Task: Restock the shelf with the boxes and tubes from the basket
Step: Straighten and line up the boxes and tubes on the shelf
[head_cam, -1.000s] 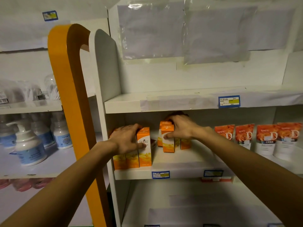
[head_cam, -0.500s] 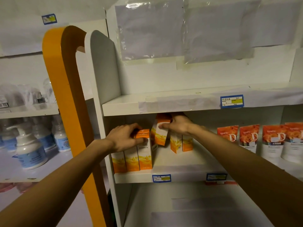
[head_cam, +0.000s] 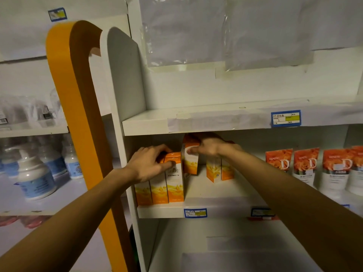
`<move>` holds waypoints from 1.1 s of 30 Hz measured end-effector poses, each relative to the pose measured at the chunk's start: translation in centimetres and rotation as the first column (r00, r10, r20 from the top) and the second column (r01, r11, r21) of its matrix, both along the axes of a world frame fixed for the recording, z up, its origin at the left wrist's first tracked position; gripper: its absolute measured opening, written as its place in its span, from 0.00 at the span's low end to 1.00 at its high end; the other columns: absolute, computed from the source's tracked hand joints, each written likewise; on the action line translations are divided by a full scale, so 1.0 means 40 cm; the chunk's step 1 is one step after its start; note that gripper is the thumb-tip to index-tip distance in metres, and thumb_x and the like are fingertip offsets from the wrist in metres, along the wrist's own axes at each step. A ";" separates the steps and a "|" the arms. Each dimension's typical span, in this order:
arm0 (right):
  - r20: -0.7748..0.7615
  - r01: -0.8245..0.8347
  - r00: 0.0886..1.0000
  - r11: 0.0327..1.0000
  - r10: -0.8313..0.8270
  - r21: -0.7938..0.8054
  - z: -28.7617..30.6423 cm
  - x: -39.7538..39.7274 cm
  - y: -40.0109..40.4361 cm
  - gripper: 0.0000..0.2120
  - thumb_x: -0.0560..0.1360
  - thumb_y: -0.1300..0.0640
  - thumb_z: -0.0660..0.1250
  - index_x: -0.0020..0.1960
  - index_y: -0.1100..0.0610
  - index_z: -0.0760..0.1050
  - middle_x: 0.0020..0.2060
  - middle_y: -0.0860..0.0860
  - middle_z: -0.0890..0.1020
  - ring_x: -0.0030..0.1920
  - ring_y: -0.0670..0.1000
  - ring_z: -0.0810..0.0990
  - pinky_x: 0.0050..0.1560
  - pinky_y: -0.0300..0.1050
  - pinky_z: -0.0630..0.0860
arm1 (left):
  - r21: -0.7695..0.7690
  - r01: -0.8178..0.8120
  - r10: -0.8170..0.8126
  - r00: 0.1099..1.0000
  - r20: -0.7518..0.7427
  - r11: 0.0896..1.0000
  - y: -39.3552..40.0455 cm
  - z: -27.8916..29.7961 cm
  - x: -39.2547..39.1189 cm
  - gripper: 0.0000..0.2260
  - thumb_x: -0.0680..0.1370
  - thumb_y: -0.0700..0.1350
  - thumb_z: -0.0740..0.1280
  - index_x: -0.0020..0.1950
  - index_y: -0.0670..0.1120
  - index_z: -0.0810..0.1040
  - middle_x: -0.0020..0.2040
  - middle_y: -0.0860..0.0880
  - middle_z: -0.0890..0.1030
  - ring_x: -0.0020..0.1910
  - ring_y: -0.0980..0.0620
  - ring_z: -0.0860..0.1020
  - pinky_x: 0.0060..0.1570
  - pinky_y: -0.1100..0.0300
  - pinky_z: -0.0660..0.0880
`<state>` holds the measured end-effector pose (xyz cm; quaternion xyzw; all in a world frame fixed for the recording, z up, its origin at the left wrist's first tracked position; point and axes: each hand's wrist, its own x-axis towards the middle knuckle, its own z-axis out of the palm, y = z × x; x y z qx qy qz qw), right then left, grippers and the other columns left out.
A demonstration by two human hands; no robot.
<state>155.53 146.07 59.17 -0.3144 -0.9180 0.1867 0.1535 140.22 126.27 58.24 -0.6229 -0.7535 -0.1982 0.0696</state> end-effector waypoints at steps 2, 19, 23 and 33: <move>0.041 -0.013 0.999 0.998 0.010 0.068 0.008 0.013 -0.005 0.32 0.72 0.36 0.69 0.72 0.46 0.67 0.64 0.52 0.77 0.61 0.57 0.76 0.61 0.52 0.75 | -0.012 -0.001 0.001 1.000 -0.003 1.000 0.000 0.001 0.001 0.31 0.68 0.72 0.56 0.64 0.57 0.73 0.55 0.55 0.81 0.51 0.55 0.78 0.52 0.55 0.75; 0.008 -0.108 0.994 0.984 0.108 0.142 0.009 0.082 -0.023 0.26 0.70 0.36 0.71 0.63 0.47 0.74 0.55 0.48 0.80 0.54 0.51 0.79 0.56 0.50 0.79 | -0.071 -0.022 0.022 1.000 -0.010 0.997 0.010 0.008 0.006 0.23 0.75 0.68 0.59 0.63 0.55 0.71 0.54 0.52 0.79 0.52 0.51 0.78 0.54 0.52 0.76; 0.051 -0.198 0.980 0.960 0.192 0.198 0.014 0.087 -0.048 0.24 0.71 0.36 0.71 0.62 0.49 0.76 0.53 0.47 0.81 0.51 0.48 0.80 0.53 0.49 0.80 | -0.100 -0.030 0.028 0.999 -0.022 0.995 0.015 0.010 0.007 0.22 0.76 0.68 0.60 0.62 0.55 0.71 0.55 0.51 0.79 0.52 0.51 0.77 0.55 0.50 0.76; 0.068 -0.235 0.972 0.953 0.226 0.192 0.002 0.112 -0.052 0.36 0.70 0.37 0.72 0.73 0.51 0.68 0.63 0.49 0.77 0.60 0.51 0.77 0.59 0.47 0.77 | -0.157 0.000 -0.001 1.000 -0.008 0.988 0.077 0.051 0.078 0.36 0.71 0.72 0.66 0.72 0.54 0.68 0.65 0.52 0.78 0.60 0.50 0.78 0.61 0.52 0.75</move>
